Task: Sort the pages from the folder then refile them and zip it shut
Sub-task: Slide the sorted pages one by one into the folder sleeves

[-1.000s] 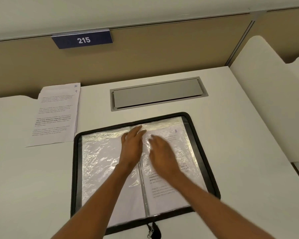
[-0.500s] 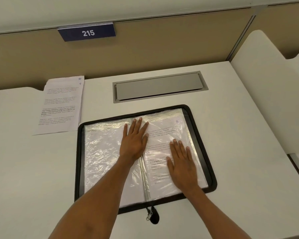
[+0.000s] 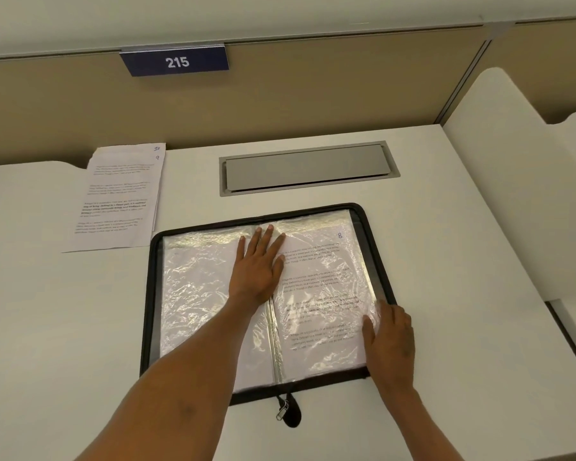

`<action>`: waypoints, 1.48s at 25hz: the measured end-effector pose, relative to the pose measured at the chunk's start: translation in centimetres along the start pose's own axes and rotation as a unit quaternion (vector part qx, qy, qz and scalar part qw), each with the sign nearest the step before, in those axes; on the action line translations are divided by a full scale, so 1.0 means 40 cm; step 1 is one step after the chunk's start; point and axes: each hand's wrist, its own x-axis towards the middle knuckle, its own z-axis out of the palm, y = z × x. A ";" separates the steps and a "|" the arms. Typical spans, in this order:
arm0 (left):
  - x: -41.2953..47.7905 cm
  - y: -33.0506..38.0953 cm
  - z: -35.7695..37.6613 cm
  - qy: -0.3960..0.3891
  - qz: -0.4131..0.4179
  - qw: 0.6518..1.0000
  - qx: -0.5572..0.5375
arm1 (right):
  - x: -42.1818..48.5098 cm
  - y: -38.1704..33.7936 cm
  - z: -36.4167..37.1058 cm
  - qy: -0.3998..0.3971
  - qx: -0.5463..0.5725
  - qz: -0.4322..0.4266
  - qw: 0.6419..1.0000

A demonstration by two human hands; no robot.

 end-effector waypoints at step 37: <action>-0.155 0.005 -0.314 0.139 -0.180 0.870 -0.437 | -0.218 -0.418 -0.048 -0.052 0.319 -0.108 0.940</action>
